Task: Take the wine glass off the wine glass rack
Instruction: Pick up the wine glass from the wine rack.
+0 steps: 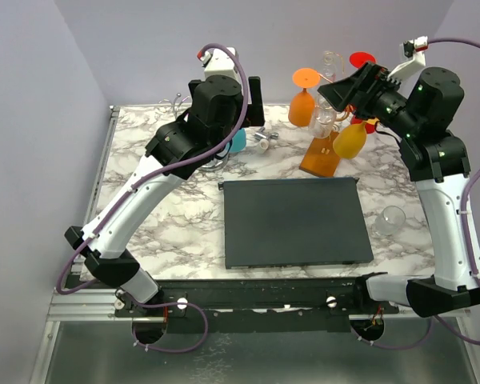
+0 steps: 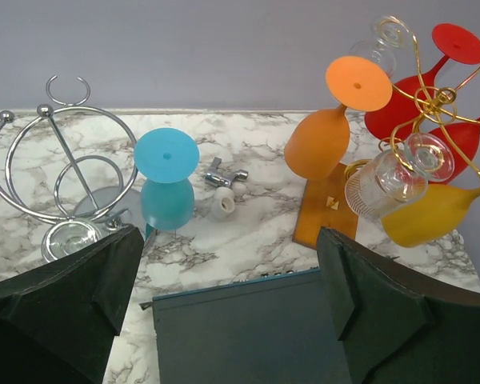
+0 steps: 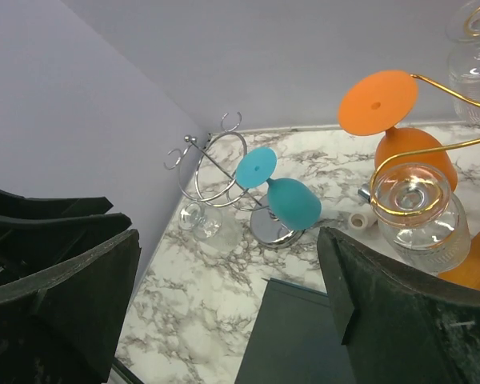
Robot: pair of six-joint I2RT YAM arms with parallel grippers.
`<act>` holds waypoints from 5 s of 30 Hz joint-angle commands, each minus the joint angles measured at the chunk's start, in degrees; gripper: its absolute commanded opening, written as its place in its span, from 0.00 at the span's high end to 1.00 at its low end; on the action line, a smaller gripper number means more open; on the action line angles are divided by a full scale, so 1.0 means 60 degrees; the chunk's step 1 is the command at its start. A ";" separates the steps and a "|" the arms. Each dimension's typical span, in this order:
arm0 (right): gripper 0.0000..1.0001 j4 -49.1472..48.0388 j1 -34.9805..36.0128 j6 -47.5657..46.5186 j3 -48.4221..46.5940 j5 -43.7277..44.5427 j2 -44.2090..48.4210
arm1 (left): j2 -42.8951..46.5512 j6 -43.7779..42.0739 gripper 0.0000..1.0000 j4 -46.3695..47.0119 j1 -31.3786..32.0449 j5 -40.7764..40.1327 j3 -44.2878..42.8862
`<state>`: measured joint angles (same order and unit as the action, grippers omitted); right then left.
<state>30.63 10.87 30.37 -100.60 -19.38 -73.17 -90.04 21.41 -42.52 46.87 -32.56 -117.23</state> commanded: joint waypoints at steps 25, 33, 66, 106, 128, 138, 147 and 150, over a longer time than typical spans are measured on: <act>0.01 -0.0114 0.1012 0.0319 0.0840 -0.0241 -0.0638 | 0.2222 0.0554 0.01 -0.0184 -0.0747 0.0138 0.2780; 0.03 -0.0777 0.2459 0.0911 0.1265 0.0424 -0.1293 | 0.2909 0.0939 0.01 -0.0310 -0.1672 0.0823 0.3624; 0.32 -0.1549 0.5580 0.1803 -0.2120 0.3165 -0.6883 | 0.4824 0.2216 0.01 -0.1306 -0.2112 -0.0885 0.5882; 0.62 -0.2948 0.4598 0.3324 -0.1898 -0.0067 -0.7917 | 0.4344 0.3413 0.02 0.2705 -0.7371 0.8388 0.8639; 0.95 -0.2933 0.4552 0.3730 -0.1910 -0.0264 -0.7988 | 0.4065 0.4029 0.03 0.3229 -0.7666 0.9259 0.8948; 0.99 -0.2992 0.4483 0.3941 -0.1729 -0.0328 -0.7756 | 0.3836 0.4470 0.04 0.3472 -0.7666 0.9465 0.8817; 0.99 -0.3265 0.4436 0.4084 -0.1531 -0.0867 -0.7522 | 0.3643 0.4453 0.05 0.3775 -0.7666 0.9772 0.8780; 0.99 -0.3314 0.4443 0.4095 -0.1502 -0.0974 -0.7500 | 0.3600 0.4226 0.05 0.3856 -0.7666 0.9831 0.8768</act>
<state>11.97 37.63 54.76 -110.52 -22.92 -120.29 -68.23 48.40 -21.78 1.43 24.27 -64.03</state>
